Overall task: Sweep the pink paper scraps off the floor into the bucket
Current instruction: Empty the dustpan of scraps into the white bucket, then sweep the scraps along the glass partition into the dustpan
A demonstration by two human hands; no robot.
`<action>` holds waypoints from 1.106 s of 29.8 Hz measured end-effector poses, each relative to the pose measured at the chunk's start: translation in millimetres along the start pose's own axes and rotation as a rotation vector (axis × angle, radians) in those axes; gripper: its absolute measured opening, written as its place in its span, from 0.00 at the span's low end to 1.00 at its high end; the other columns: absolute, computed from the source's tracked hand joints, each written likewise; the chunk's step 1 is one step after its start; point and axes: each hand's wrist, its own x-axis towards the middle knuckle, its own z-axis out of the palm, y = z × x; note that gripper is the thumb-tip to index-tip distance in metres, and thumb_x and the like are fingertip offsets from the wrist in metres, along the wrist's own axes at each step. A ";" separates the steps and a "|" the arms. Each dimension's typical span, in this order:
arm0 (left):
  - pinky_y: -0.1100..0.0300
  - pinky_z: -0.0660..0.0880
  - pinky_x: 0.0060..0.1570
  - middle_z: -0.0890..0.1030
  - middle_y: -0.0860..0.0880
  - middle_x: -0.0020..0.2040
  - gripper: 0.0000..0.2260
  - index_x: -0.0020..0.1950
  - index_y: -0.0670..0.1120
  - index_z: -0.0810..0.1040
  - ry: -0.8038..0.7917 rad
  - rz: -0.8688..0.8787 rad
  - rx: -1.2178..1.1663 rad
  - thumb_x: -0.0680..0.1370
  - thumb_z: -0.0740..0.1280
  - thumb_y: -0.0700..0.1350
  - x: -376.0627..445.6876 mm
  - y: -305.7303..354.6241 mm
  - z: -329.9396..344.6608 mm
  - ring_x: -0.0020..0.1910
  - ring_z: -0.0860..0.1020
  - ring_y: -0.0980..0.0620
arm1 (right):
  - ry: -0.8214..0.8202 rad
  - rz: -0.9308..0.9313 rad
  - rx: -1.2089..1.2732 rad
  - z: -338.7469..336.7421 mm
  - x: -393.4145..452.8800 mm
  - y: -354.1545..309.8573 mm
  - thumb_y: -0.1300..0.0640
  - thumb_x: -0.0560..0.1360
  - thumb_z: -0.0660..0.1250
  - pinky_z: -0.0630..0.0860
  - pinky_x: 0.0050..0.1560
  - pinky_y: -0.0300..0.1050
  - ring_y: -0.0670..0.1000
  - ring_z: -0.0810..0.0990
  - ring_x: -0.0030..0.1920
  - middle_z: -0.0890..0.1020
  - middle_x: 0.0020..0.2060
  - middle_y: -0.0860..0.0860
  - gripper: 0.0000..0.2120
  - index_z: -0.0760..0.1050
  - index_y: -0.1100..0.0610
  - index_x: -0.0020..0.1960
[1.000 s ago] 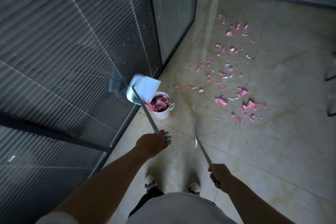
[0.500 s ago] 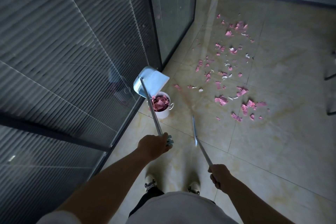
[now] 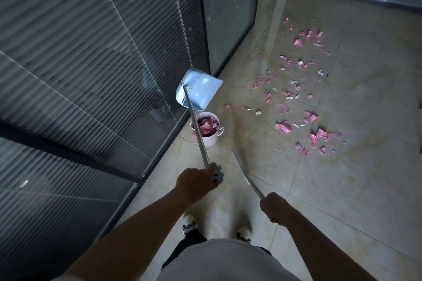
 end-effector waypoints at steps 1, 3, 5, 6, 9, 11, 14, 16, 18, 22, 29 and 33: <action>0.56 0.79 0.46 0.83 0.45 0.51 0.28 0.75 0.45 0.59 0.009 -0.037 -0.049 0.81 0.54 0.61 -1.0 -0.8 -2.7 0.43 0.84 0.47 | -0.013 -0.009 -0.024 -2.8 -2.7 -6.0 0.65 0.74 0.57 0.64 0.21 0.35 0.49 0.70 0.25 0.72 0.31 0.55 0.08 0.68 0.59 0.37; 0.56 0.80 0.46 0.84 0.46 0.51 0.28 0.75 0.46 0.57 0.025 -0.099 -0.158 0.81 0.53 0.61 -4.1 -2.9 -8.6 0.43 0.83 0.47 | -0.058 -0.029 -0.108 -6.6 -9.0 -16.7 0.65 0.74 0.57 0.63 0.24 0.35 0.49 0.68 0.25 0.71 0.29 0.54 0.09 0.68 0.59 0.36; 0.54 0.80 0.46 0.84 0.47 0.50 0.28 0.74 0.47 0.58 0.065 -0.150 -0.284 0.80 0.52 0.62 -9.9 -6.2 -10.3 0.41 0.83 0.48 | -0.109 -0.056 -0.150 -9.0 -14.3 -27.8 0.65 0.74 0.57 0.61 0.25 0.35 0.49 0.66 0.23 0.69 0.26 0.53 0.09 0.67 0.59 0.35; 0.54 0.81 0.45 0.84 0.48 0.49 0.28 0.73 0.47 0.60 0.089 -0.178 -0.351 0.80 0.51 0.63 -14.5 -8.5 -10.6 0.40 0.83 0.49 | -0.130 -0.057 -0.143 -8.5 -16.1 -32.9 0.66 0.74 0.57 0.59 0.24 0.34 0.48 0.65 0.21 0.68 0.24 0.52 0.09 0.68 0.60 0.36; 0.54 0.80 0.42 0.84 0.48 0.48 0.33 0.73 0.48 0.60 0.154 -0.258 -0.459 0.77 0.47 0.69 -29.1 -15.8 -11.4 0.38 0.82 0.51 | -0.158 -0.058 -0.095 -2.1 -17.7 -48.8 0.67 0.73 0.59 0.56 0.24 0.31 0.47 0.62 0.18 0.65 0.19 0.50 0.08 0.68 0.60 0.36; 0.55 0.80 0.42 0.84 0.48 0.47 0.32 0.73 0.48 0.61 0.170 -0.329 -0.544 0.78 0.49 0.68 -39.8 -23.0 -12.0 0.38 0.82 0.50 | -0.170 -0.070 -0.081 9.0 -15.8 -60.9 0.66 0.73 0.62 0.58 0.23 0.32 0.47 0.65 0.20 0.68 0.25 0.52 0.06 0.69 0.60 0.39; 0.61 0.76 0.39 0.83 0.49 0.46 0.27 0.72 0.48 0.62 0.173 -0.386 -0.643 0.79 0.53 0.63 -55.9 -32.3 -15.8 0.36 0.80 0.53 | -0.172 -0.094 -0.065 32.8 -10.7 -79.9 0.64 0.74 0.62 0.60 0.20 0.31 0.47 0.69 0.21 0.72 0.30 0.55 0.02 0.70 0.61 0.43; 0.64 0.73 0.37 0.83 0.50 0.45 0.26 0.71 0.48 0.64 0.203 -0.406 -0.698 0.79 0.54 0.62 -64.5 -35.8 -18.1 0.36 0.79 0.53 | -0.169 -0.135 -0.075 47.5 -4.1 -91.6 0.63 0.74 0.62 0.61 0.21 0.32 0.45 0.69 0.16 0.75 0.28 0.55 0.03 0.73 0.63 0.45; 0.63 0.74 0.37 0.83 0.49 0.46 0.25 0.71 0.49 0.65 0.235 -0.432 -0.743 0.79 0.55 0.61 -69.8 -40.2 -20.0 0.37 0.80 0.52 | -0.159 -0.168 -0.045 58.6 5.6 -104.8 0.61 0.74 0.63 0.63 0.21 0.33 0.45 0.69 0.16 0.77 0.28 0.56 0.07 0.76 0.65 0.47; 0.61 0.77 0.39 0.82 0.51 0.46 0.27 0.70 0.51 0.66 0.253 -0.529 -0.875 0.77 0.54 0.64 -79.2 -51.4 -24.1 0.37 0.79 0.55 | -0.140 -0.119 0.105 82.0 26.6 -141.2 0.63 0.74 0.66 0.68 0.26 0.40 0.51 0.73 0.24 0.78 0.33 0.61 0.08 0.77 0.68 0.49; 0.70 0.70 0.30 0.79 0.55 0.37 0.21 0.61 0.51 0.72 0.348 -0.694 -1.023 0.76 0.57 0.63 -90.6 -78.2 -27.8 0.32 0.78 0.60 | -0.103 0.017 -0.090 96.3 52.1 -168.2 0.61 0.81 0.58 0.63 0.19 0.37 0.51 0.77 0.28 0.77 0.33 0.57 0.13 0.72 0.69 0.60; 0.69 0.66 0.29 0.76 0.53 0.32 0.15 0.53 0.47 0.73 0.356 -0.768 -1.076 0.79 0.58 0.58 -84.6 -90.8 -24.2 0.30 0.75 0.58 | -0.089 -0.083 -0.313 88.7 50.0 -161.2 0.62 0.79 0.56 0.65 0.28 0.40 0.49 0.68 0.29 0.69 0.32 0.52 0.12 0.73 0.64 0.59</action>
